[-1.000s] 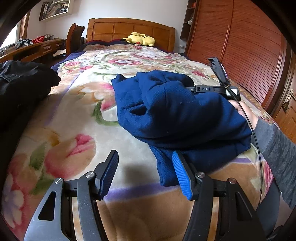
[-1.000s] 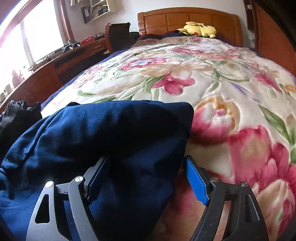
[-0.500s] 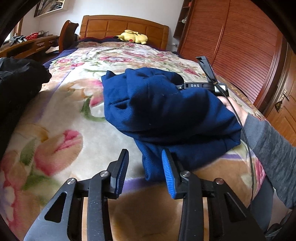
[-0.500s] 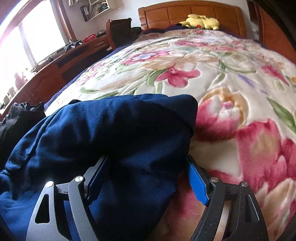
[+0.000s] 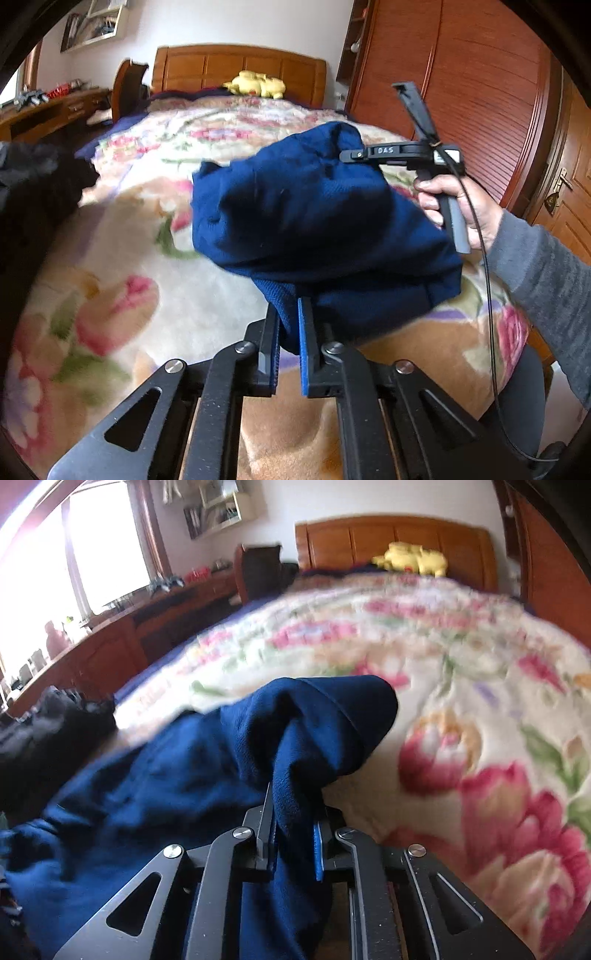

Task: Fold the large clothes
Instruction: 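Grasp the folded jacket with the left gripper and lift it, then carry the jacket to the black bag and open the left gripper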

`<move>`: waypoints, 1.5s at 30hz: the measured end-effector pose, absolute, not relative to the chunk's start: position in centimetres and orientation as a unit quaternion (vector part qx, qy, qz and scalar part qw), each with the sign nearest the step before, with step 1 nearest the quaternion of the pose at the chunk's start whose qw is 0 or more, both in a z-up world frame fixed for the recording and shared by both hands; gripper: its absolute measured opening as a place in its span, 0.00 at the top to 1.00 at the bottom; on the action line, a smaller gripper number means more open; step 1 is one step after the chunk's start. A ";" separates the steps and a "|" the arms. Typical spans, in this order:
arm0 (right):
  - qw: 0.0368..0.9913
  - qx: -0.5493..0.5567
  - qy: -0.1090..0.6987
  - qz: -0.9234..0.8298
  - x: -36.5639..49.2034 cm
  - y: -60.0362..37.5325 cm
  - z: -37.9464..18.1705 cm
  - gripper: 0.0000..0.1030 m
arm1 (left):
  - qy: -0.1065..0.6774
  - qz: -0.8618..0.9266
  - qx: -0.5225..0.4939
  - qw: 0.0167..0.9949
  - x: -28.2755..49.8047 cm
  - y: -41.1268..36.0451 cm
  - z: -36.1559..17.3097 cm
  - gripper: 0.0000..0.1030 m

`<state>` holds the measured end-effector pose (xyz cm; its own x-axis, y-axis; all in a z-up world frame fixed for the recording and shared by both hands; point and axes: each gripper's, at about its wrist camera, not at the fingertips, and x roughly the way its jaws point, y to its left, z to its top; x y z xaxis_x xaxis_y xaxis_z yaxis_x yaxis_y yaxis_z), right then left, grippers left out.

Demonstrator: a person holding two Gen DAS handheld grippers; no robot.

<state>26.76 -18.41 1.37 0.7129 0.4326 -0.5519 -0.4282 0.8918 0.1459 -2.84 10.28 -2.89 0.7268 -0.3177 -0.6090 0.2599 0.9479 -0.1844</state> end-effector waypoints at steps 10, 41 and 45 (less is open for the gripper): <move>0.941 -0.070 0.236 0.232 22.1 -13.9 9.2 0.88 | 0.252 -0.118 -0.036 0.960 -4.6 15.0 3.9 0.93; 0.886 -0.136 0.258 0.361 20.4 19.1 7.8 0.65 | 0.256 0.220 -0.065 0.939 -12.4 47.7 4.2 0.92; 0.886 -0.138 0.251 0.364 20.5 16.9 8.7 0.45 | 0.244 0.227 -0.057 0.941 -13.4 46.5 4.8 0.78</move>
<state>20.46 16.90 8.66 0.6083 0.5764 -0.5457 -0.7150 0.6964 -0.0614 -13.45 46.48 4.75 0.7774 0.3993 -0.4860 -0.4553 0.8903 0.0032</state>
